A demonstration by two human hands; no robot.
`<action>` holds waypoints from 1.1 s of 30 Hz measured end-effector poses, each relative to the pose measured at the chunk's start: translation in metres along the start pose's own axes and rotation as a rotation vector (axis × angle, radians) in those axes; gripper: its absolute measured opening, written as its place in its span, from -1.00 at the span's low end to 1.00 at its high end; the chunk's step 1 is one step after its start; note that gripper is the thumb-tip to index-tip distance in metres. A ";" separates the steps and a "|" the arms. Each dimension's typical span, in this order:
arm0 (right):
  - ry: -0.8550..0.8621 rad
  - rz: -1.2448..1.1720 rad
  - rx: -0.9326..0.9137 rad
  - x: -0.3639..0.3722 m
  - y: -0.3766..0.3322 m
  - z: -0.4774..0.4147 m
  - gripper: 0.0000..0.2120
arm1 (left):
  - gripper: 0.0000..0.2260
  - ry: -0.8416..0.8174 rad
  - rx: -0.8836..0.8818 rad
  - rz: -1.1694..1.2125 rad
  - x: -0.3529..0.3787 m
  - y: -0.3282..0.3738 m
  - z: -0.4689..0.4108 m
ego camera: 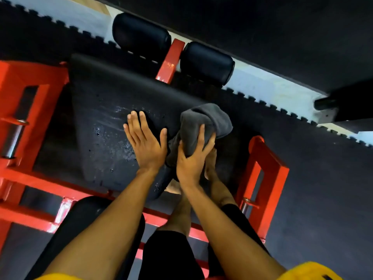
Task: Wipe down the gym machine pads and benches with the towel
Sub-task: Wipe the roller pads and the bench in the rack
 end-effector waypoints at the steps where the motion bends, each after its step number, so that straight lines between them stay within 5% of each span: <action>1: 0.015 0.048 -0.030 -0.004 -0.003 -0.014 -0.27 | -0.34 0.006 0.005 0.006 0.000 0.000 0.000; 6: 0.142 0.522 -0.311 -0.010 -0.029 -0.080 -0.42 | -0.36 0.030 0.003 0.053 0.002 0.001 0.000; 15: -0.112 0.938 -1.042 -0.052 0.016 -0.075 -0.42 | -0.46 0.049 -0.072 0.186 -0.001 0.003 0.002; 22: -0.215 1.008 -0.868 -0.004 -0.064 -0.123 -0.37 | -0.46 0.071 -0.097 0.197 0.000 0.003 0.002; 30: -0.253 1.078 -1.519 -0.053 -0.021 -0.115 -0.42 | -0.50 0.242 -0.248 0.334 -0.001 0.009 0.001; 33: -0.253 1.117 -1.570 -0.056 -0.020 -0.120 -0.43 | -0.50 0.349 -0.412 0.354 -0.001 0.008 -0.002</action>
Point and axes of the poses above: each hand's wrist, its own z-axis away from the middle knuckle, its own x-axis out of the palm, y = z × x, the point moved 1 cm from there along -z, towards the middle knuckle, and after that the axes turned 14 degrees about z, right-handed, at the moved point
